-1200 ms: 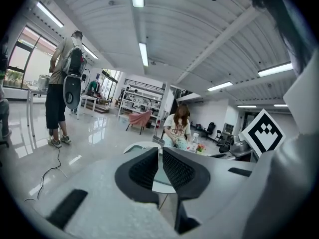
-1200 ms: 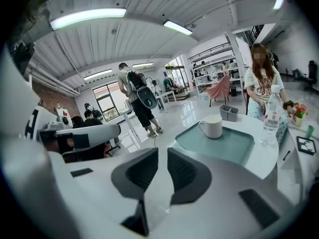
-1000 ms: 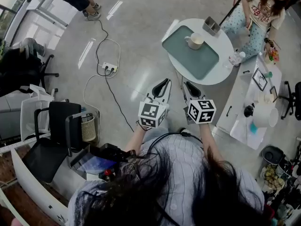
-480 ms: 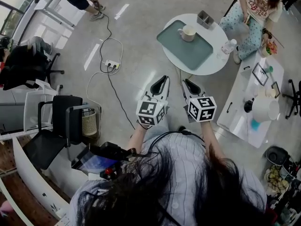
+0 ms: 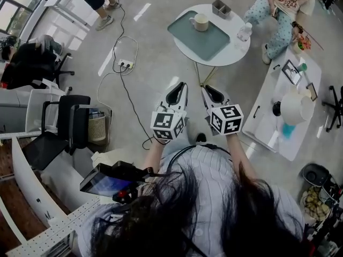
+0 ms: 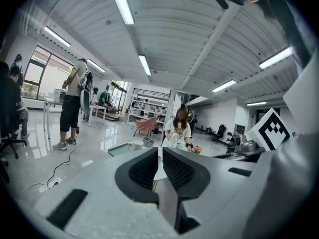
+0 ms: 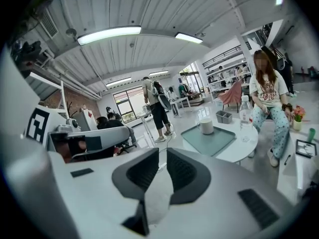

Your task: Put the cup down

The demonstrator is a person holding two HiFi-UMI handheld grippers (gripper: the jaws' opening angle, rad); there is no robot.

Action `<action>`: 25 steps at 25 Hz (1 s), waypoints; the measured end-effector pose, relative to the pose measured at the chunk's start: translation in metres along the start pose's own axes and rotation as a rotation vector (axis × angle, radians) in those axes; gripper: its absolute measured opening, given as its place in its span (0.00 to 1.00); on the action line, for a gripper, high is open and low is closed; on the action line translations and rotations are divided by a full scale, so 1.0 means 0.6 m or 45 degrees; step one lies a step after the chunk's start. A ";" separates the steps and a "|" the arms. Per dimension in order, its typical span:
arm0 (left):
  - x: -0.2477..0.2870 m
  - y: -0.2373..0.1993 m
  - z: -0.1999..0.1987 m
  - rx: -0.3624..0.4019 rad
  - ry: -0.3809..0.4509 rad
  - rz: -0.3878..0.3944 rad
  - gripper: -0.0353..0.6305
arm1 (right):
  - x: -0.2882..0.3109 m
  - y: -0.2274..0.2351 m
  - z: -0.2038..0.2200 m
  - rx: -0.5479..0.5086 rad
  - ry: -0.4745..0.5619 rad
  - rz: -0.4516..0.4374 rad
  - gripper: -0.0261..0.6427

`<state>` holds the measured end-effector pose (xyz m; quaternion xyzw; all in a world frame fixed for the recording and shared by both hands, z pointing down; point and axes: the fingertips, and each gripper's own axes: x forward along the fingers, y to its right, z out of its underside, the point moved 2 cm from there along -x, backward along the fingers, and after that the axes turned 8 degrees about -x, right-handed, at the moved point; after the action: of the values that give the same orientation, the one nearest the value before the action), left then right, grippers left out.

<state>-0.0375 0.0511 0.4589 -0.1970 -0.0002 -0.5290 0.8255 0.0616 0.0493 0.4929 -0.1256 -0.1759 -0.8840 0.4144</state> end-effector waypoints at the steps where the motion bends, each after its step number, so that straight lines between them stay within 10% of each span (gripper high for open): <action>1: -0.012 0.011 0.007 0.003 -0.002 -0.010 0.11 | -0.013 -0.006 0.004 -0.002 0.005 -0.013 0.14; 25: -0.184 0.092 0.064 0.034 -0.005 -0.048 0.11 | -0.147 -0.126 0.053 0.005 0.071 -0.099 0.11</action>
<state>-0.0300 0.1801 0.4535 -0.1869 -0.0126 -0.5439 0.8180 0.0602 0.1681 0.4735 -0.0933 -0.1707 -0.9023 0.3847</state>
